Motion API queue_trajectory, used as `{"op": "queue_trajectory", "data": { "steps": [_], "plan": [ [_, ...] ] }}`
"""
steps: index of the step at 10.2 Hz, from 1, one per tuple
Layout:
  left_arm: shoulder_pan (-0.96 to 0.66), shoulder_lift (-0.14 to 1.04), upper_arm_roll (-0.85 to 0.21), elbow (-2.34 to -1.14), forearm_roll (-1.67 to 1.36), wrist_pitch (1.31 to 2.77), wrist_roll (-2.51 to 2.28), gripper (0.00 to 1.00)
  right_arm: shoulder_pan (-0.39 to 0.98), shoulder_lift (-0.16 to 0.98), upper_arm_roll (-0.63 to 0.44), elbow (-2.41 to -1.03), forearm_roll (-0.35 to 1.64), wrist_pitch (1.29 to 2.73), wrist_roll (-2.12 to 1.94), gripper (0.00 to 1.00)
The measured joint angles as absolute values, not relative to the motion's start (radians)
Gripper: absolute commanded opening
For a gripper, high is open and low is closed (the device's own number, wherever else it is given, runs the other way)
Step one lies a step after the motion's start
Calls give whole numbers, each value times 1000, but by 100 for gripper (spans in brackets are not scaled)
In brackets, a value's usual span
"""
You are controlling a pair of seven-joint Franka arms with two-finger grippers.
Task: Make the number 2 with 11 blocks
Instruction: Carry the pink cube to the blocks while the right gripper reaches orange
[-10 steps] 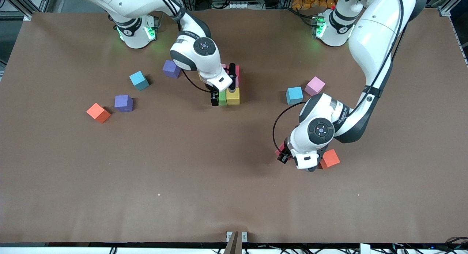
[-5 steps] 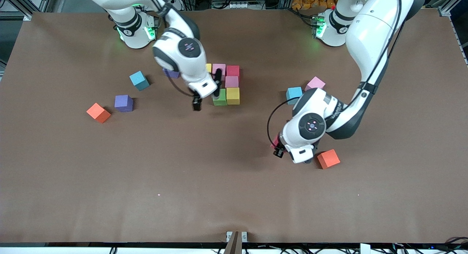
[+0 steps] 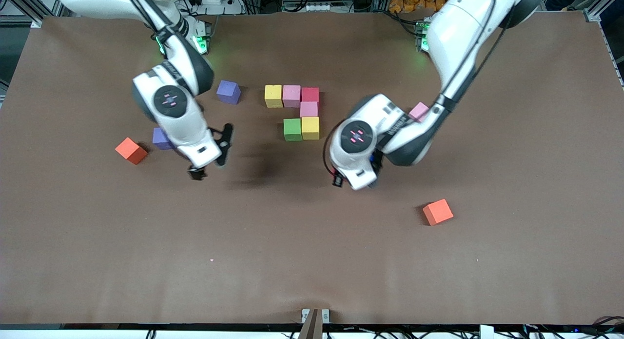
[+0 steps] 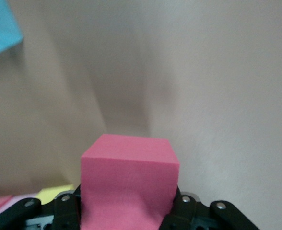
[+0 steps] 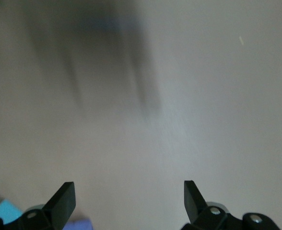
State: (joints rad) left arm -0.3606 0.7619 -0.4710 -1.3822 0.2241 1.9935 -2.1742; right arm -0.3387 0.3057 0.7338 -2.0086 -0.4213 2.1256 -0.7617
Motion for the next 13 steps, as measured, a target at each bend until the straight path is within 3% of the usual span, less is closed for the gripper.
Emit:
{"op": "queue_trajectory", "data": {
  "steps": [3,6,9,13],
  "plan": [
    [-511,762,-472,-1386,225,1994,-2417,19,-398,279,675,-2001,-415,2092,-760,100],
    [-639,763,-467,-1388,225,1997,-2629,19,-528,284,631,-2008,-409,2212,-803,100],
    [-692,765,-457,-1374,225,2076,-2745,19,-548,286,599,-2023,-385,2232,-796,100],
    [-849,812,-288,-1313,217,2186,-2776,19,-662,292,551,-2160,-258,2313,-810,100]
  ]
}}
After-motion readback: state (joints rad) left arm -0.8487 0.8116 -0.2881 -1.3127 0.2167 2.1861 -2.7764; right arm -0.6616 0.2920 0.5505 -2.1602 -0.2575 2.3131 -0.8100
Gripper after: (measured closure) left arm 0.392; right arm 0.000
